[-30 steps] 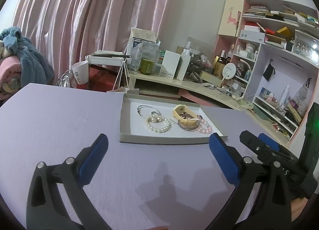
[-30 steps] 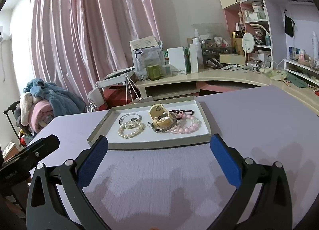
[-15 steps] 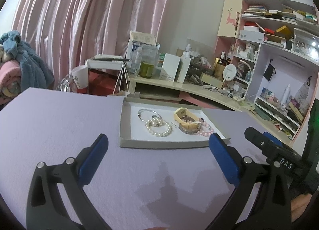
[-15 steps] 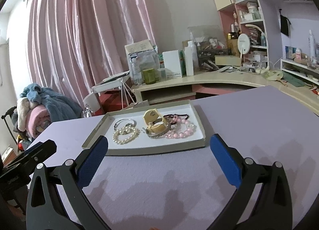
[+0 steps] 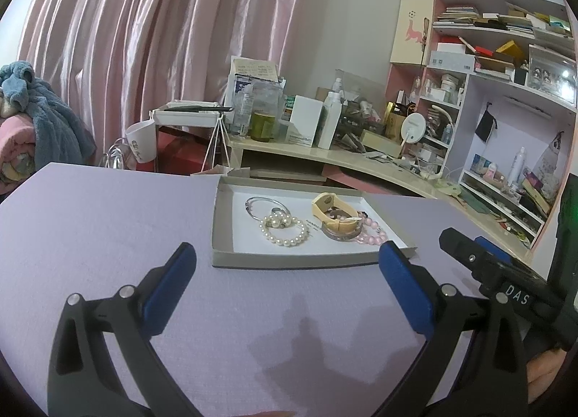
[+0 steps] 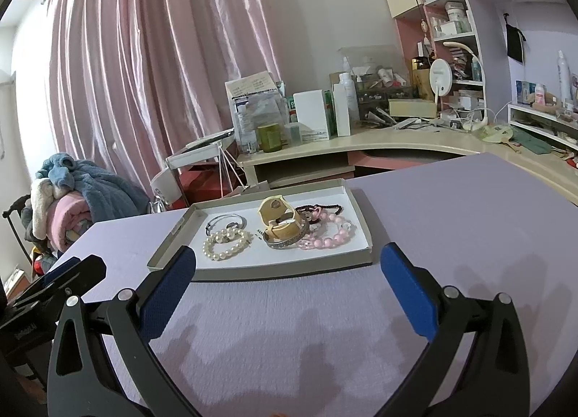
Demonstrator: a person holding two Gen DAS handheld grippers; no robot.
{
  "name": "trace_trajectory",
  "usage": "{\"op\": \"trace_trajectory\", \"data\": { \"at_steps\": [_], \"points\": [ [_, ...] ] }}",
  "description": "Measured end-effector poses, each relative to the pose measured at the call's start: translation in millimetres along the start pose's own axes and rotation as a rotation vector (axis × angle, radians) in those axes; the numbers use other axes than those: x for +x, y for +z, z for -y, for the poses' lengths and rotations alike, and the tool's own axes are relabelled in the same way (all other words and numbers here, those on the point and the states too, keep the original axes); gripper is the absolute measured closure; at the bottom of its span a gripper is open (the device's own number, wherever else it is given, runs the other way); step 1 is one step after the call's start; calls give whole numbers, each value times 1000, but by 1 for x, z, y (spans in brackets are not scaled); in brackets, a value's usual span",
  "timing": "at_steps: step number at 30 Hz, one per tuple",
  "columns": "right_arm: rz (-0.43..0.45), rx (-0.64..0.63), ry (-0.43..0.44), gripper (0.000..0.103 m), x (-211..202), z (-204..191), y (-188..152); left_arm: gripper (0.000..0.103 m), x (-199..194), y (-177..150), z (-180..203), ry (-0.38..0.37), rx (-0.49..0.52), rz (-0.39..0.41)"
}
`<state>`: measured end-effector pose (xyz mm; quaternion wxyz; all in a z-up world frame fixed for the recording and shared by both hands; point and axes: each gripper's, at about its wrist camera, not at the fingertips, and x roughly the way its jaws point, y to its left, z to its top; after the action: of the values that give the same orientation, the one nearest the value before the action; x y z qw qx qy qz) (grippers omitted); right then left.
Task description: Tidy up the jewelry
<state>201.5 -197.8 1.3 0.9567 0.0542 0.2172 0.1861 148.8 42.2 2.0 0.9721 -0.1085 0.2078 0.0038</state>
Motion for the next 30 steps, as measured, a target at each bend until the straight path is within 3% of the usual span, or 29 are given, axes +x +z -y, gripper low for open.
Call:
{"op": "trace_trajectory", "data": {
  "at_steps": [8,30],
  "points": [
    [1,-1,-1,1,0,0,-1,2,0,-3,1,-31,-4,0],
    [0,1,1,1,2,-1,-3,2,1,-5,-2,-24,-9,-1]
  ]
}}
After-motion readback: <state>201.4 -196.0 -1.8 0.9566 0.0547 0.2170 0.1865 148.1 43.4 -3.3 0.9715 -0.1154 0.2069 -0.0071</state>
